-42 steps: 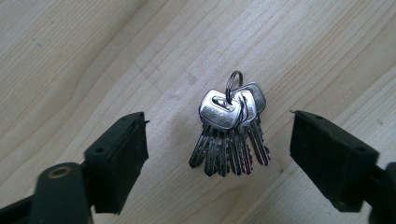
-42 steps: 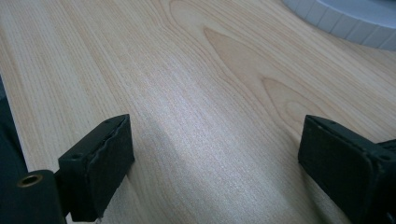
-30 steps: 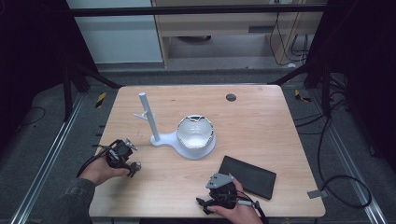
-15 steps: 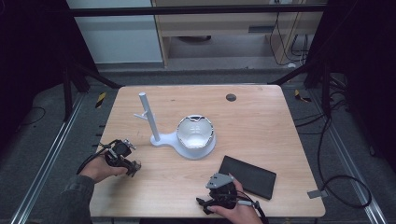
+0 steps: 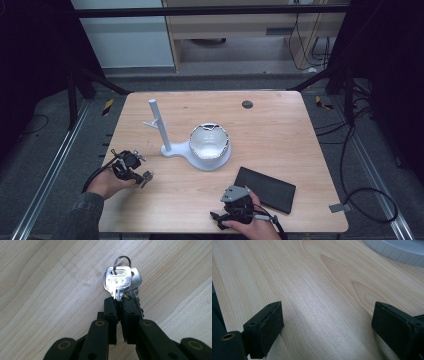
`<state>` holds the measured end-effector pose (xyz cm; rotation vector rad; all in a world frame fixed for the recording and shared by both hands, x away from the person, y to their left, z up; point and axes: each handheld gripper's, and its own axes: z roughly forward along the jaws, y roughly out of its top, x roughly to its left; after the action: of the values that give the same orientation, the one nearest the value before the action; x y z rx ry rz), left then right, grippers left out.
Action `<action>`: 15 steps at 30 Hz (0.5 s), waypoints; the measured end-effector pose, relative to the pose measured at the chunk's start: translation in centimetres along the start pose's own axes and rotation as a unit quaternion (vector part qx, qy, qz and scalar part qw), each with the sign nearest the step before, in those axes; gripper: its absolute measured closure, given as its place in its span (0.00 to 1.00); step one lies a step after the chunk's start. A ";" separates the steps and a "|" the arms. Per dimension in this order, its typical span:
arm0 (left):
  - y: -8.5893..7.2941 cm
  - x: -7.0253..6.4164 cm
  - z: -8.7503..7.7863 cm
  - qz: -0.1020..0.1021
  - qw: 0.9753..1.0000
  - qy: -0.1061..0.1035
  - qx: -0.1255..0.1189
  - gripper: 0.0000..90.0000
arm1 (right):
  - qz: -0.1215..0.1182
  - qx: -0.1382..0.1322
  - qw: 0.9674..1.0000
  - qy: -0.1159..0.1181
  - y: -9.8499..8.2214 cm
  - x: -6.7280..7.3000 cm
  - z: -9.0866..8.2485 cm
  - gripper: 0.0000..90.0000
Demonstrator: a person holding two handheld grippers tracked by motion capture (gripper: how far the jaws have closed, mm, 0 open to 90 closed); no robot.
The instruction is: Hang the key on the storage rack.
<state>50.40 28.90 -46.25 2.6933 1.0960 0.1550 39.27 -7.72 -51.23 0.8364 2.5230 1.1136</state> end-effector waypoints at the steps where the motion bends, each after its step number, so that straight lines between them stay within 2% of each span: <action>1: 0.0 0.0 -0.1 -0.003 1.000 0.001 0.000 0.93 | 0.000 0.000 1.000 0.000 0.0 0.0 0.0 0.12; 15: 0.1 0.2 -1.4 -0.003 1.000 0.003 -0.011 0.93 | -0.001 0.000 1.000 0.000 0.0 0.0 0.0 0.12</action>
<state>50.36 29.17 -44.87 2.6717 1.0977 0.1735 39.28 -7.73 -51.23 0.8342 2.5230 1.1141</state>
